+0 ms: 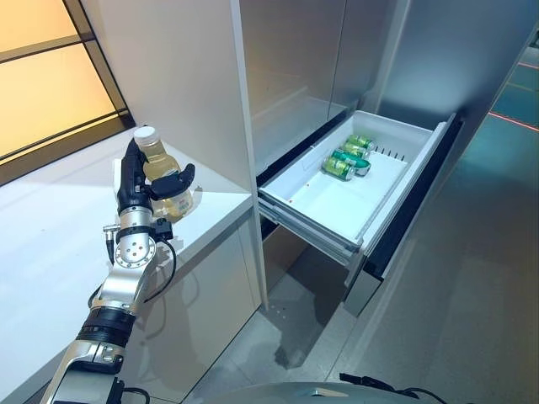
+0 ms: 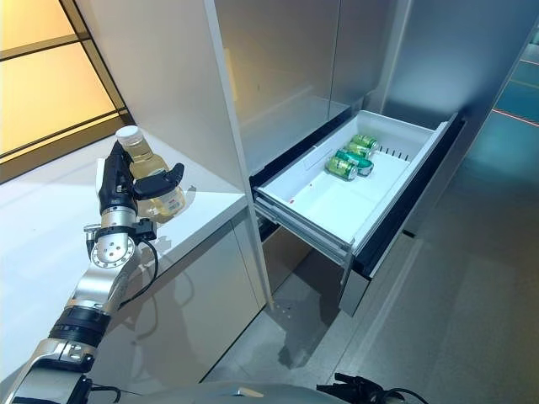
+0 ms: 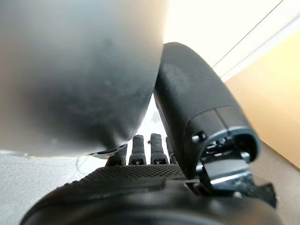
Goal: Put drinks into fridge and close the fridge
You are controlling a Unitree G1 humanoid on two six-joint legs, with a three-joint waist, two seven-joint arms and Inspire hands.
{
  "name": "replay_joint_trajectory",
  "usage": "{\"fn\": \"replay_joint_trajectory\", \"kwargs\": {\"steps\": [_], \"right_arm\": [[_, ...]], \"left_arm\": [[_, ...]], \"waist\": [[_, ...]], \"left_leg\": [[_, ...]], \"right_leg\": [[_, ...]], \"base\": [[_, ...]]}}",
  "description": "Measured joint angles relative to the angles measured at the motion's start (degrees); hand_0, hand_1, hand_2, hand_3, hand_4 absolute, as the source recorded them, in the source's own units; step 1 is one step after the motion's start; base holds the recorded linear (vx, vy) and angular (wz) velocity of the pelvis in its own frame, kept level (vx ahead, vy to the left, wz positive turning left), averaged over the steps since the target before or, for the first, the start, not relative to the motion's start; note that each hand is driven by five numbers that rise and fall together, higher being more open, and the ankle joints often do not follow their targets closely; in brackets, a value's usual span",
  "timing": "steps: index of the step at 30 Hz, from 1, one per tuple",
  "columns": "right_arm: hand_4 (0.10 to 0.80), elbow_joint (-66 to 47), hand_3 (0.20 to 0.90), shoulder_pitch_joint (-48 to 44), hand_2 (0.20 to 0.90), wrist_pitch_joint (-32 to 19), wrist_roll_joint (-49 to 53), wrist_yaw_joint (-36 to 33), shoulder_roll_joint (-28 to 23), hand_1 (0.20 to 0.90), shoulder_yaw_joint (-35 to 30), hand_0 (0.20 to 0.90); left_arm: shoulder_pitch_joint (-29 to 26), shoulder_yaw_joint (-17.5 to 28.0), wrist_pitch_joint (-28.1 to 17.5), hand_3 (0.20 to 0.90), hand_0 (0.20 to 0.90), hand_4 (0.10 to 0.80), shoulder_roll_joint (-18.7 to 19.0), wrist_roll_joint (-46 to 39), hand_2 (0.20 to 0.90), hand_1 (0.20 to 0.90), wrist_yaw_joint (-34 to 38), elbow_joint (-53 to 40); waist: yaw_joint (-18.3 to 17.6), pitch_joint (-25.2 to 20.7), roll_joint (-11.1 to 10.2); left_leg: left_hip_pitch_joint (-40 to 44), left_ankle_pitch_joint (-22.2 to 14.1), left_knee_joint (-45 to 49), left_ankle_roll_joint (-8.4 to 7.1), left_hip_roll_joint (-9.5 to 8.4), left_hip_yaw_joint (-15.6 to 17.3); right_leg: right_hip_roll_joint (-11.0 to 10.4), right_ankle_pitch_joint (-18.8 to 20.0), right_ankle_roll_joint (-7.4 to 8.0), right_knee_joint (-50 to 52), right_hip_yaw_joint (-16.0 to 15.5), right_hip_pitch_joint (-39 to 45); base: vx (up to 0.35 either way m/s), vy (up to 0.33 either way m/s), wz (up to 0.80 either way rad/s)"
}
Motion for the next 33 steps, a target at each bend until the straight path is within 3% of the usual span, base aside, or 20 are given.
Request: {"fn": "replay_joint_trajectory", "kwargs": {"steps": [2,3,4,11,16,18,25,33], "right_arm": [[0.800,-0.1,0.900,0.1,0.900,0.1,0.0,0.0,0.0,0.900,-0.2,0.900],[0.800,-0.1,0.900,0.1,0.900,0.1,0.0,0.0,0.0,0.900,-0.2,0.900],[0.800,-0.1,0.900,0.1,0.900,0.1,0.0,0.0,0.0,0.900,-0.2,0.900],[0.800,-0.4,0.900,0.2,0.900,0.1,0.0,0.0,0.0,0.900,-0.2,0.900],[0.800,-2.5,0.900,1.5,0.900,-2.6,-1.9,0.0,-0.1,0.900,0.6,0.900],[0.800,-5.3,0.900,1.9,0.900,-5.4,-5.7,-0.1,-0.9,0.900,3.7,0.900],[0.800,-29.5,0.900,5.0,0.900,-5.5,-9.0,1.9,-2.0,0.900,10.3,0.900],[0.800,-58.0,0.900,3.4,0.900,-1.8,-4.6,12.0,-5.8,0.900,10.9,0.900]], "left_arm": [[0.0,0.0,0.0,0.900,0.900,0.800,0.0,-0.2,0.900,0.900,0.1,0.0],[0.0,0.0,0.0,0.672,0.705,0.572,0.0,-0.5,0.705,0.705,0.1,0.0],[0.0,0.0,0.0,0.200,0.300,0.100,-0.1,-1.3,0.300,0.300,0.1,0.1],[0.0,0.2,-0.2,0.200,0.300,0.100,-1.8,-4.5,0.300,0.300,0.0,0.1],[0.0,0.4,-0.6,0.200,0.300,0.100,-1.9,-8.0,0.300,0.300,-1.1,0.0],[0.0,0.4,-0.9,0.200,0.300,0.100,-2.2,-11.3,0.300,0.300,-2.2,-0.7],[2.4,-0.1,-1.6,0.200,0.300,0.100,-3.3,-19.5,0.300,0.300,-12.0,-10.8],[2.3,-7.1,-2.5,0.200,0.300,0.100,-2.8,-20.5,0.300,0.300,-30.7,-24.0]], "waist": [[-0.1,0.0,0.0],[-0.1,0.0,0.0],[-0.1,0.0,0.0],[-0.1,0.0,-0.1],[-0.1,0.0,-0.1],[-0.1,0.1,-0.2],[-0.2,1.2,-2.0],[-0.9,2.6,-2.2]], "left_leg": [[0.1,0.0,0.0,0.00,0.00,0.1],[0.1,0.0,0.0,0.00,0.00,0.1],[0.1,0.0,0.0,0.01,0.02,0.3],[0.3,0.0,0.0,0.05,0.05,0.6],[0.3,-0.1,0.0,0.07,0.06,0.8],[0.3,-0.1,0.0,0.08,0.08,0.8],[-0.5,0.0,0.1,0.05,0.43,0.9],[-0.6,0.0,0.3,0.06,0.05,0.8]], "right_leg": [[0.0,0.0,0.00,0.0,0.1,0.0],[0.0,0.0,0.00,0.0,0.2,0.0],[0.0,0.0,0.00,0.0,0.2,0.0],[0.0,0.0,0.01,0.2,0.5,0.0],[0.0,0.0,0.01,0.2,0.6,-0.1],[0.0,0.0,0.01,0.2,0.7,-0.1],[0.1,0.2,-0.15,0.2,0.7,-0.9],[0.1,0.2,-0.03,0.3,0.7,-1.0]], "base": [[0.000,0.000,0.00],[0.000,0.000,0.00],[0.007,0.000,-0.04],[0.002,0.000,-0.01],[0.000,0.000,0.00],[0.000,0.000,0.00],[-0.023,-0.040,-0.01],[-0.012,-0.007,0.00]]}}
